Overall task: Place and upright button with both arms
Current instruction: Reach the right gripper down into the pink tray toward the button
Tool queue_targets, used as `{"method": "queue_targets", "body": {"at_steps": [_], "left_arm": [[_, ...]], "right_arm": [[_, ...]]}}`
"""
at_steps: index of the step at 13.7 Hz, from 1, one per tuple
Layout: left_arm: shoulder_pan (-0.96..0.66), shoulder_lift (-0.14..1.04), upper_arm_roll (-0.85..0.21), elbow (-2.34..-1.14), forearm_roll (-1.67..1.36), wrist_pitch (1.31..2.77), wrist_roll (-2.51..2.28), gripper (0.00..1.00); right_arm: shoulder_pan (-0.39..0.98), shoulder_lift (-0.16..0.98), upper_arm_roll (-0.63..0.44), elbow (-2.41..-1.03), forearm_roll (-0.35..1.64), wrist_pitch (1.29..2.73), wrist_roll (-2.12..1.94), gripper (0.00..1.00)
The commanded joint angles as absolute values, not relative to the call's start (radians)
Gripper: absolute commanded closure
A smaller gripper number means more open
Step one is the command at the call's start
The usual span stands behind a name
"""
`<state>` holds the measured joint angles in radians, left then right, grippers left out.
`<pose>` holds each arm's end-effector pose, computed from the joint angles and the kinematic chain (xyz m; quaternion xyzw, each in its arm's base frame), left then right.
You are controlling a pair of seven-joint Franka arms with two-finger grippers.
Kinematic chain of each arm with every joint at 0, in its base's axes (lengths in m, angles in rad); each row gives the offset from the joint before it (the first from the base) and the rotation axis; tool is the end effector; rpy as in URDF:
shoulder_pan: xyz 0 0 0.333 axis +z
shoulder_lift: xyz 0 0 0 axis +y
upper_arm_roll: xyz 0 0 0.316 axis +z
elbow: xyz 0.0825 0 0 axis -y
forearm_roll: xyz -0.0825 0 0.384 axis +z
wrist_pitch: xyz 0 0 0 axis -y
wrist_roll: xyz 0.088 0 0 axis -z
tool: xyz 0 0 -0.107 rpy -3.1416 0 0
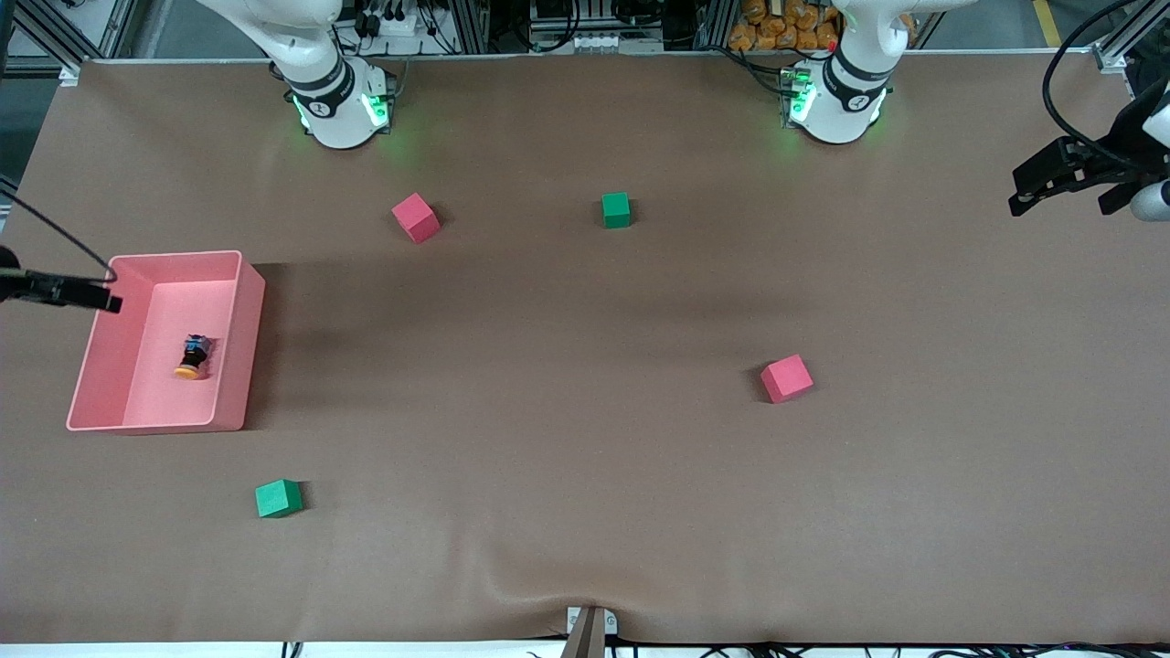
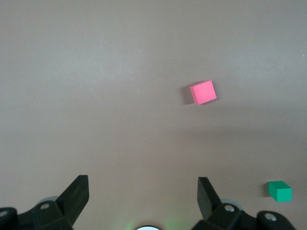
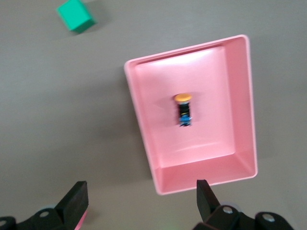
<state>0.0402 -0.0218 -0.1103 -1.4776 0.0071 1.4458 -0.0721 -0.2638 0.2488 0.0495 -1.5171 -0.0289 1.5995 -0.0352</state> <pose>0.5332 -0.0374 0.6688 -1.0000 -0.0014 0.0047 0.0051 0.6040 -0.1377 0.5055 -0.9926 0.0878 0.0833 0.0022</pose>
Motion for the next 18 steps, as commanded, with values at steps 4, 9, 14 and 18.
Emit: {"method": "queue_targets", "body": {"at_steps": [4, 9, 14, 18], "left_arm": [[0.048, -0.032, -0.112, -1.479, 0.009, 1.413, -0.058, 0.0], [0.049, -0.031, -0.112, -1.477, 0.009, 1.413, -0.058, 0.0], [0.049, -0.022, -0.114, -1.48, 0.009, 1.414, -0.058, 0.0], [0.043, -0.015, -0.114, -1.477, 0.009, 1.417, -0.058, 0.0]], "right_arm": [[-0.357, 0.365, 0.066, -1.593, -0.052, 1.748, -0.148, 0.0], [-0.397, 0.415, 0.067, -1.74, -0.051, 1.983, -0.309, 0.0], [-0.426, 0.482, 0.067, -1.787, -0.049, 2.087, -0.412, 0.0], [-0.442, 0.515, 0.069, -1.871, -0.048, 2.252, -0.462, 0.0]]}}
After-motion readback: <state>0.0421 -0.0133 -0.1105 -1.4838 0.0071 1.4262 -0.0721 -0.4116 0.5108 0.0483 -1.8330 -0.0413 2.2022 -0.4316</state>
